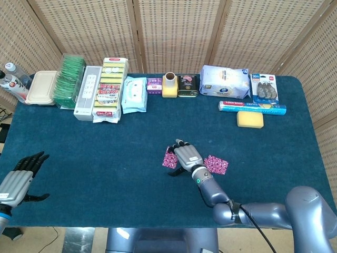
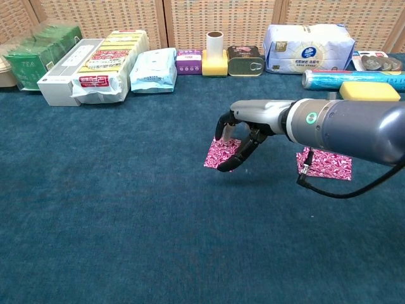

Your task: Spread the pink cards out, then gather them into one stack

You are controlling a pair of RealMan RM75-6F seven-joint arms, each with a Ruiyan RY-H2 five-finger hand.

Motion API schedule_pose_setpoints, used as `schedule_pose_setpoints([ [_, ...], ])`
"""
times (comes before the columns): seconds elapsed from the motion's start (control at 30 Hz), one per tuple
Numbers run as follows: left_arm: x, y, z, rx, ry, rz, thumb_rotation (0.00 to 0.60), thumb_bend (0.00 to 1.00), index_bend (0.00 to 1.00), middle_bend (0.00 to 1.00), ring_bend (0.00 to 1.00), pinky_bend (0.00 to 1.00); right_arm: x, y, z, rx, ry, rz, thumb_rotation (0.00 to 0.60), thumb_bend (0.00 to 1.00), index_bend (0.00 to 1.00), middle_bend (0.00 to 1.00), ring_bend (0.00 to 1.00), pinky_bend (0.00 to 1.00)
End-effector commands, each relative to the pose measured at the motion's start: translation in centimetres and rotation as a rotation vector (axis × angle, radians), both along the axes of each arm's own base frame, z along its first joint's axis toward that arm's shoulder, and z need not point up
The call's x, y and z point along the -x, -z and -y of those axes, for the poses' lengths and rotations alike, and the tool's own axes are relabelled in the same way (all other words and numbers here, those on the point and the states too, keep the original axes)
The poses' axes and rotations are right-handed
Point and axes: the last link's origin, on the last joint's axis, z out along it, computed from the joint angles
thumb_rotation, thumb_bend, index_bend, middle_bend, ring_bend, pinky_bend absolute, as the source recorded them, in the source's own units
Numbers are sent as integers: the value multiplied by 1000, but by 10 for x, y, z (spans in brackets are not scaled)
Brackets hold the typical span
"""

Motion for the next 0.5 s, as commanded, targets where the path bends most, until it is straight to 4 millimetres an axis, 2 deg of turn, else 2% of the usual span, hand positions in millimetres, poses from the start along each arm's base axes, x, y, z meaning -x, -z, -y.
schedule_pose_setpoints([
  [0.03,0,-1,0,-2,0,2,600,32,0,0,0,35,2,1,0,2,-2,-16,400,242,234,235,51,143],
  [0.5,-1,0,2,2,7,1,600,32,0,0,0,35,24,-16,-11,-1,19,-102,398,243,235,248,41,143],
])
